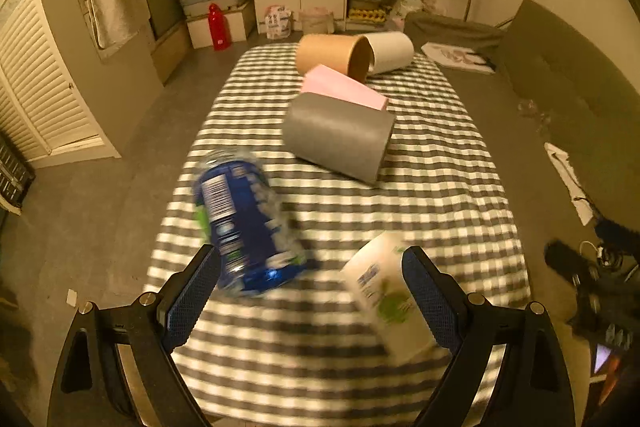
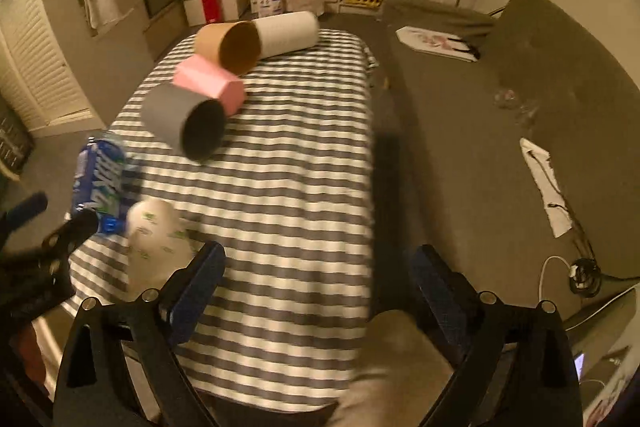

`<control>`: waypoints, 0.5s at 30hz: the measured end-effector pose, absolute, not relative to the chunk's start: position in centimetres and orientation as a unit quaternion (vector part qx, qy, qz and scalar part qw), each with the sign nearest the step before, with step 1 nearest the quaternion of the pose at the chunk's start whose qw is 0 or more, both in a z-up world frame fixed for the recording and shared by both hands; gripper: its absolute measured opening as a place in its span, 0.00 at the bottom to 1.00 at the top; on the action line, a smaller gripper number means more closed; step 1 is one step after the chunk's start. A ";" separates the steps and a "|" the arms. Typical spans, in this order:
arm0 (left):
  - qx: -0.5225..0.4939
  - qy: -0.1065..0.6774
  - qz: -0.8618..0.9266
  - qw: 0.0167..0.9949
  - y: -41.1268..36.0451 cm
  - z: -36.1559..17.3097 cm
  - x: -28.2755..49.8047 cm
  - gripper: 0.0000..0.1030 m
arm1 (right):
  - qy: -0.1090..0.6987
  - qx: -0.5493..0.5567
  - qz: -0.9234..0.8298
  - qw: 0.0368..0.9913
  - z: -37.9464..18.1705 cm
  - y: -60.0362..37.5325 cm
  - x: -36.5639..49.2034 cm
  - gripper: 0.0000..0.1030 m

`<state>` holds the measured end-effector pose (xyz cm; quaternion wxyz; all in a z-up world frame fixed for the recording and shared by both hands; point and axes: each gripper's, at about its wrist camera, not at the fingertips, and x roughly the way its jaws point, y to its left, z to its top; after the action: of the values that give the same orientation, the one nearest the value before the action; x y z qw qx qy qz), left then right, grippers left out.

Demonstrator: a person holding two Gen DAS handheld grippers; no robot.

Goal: Flip cup upside down
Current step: 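Lift the cup with the right tool and rotate it rim-down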

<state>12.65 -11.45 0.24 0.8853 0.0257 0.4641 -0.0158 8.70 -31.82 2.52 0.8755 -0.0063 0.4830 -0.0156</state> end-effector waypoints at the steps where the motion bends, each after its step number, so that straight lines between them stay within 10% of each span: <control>1: 0.028 0.470 -0.001 0.882 -12.0 0.0 13.4 0.92 | 0.481 -0.004 -0.016 0.877 2.4 -32.2 8.5 0.92; 12: 0.013 0.548 -0.010 0.836 -14.9 -3.1 15.7 0.90 | 0.496 0.044 0.010 0.867 -1.5 -34.8 9.8 0.92; 15: 0.018 0.564 -0.028 0.825 -15.6 -3.4 15.6 0.73 | 0.492 0.050 0.012 0.869 -1.6 -35.0 9.9 0.92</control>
<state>15.62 -15.64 -3.41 0.8251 0.0178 0.5640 -0.0276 9.93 -34.98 -1.63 0.8691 0.0495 0.4920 0.0119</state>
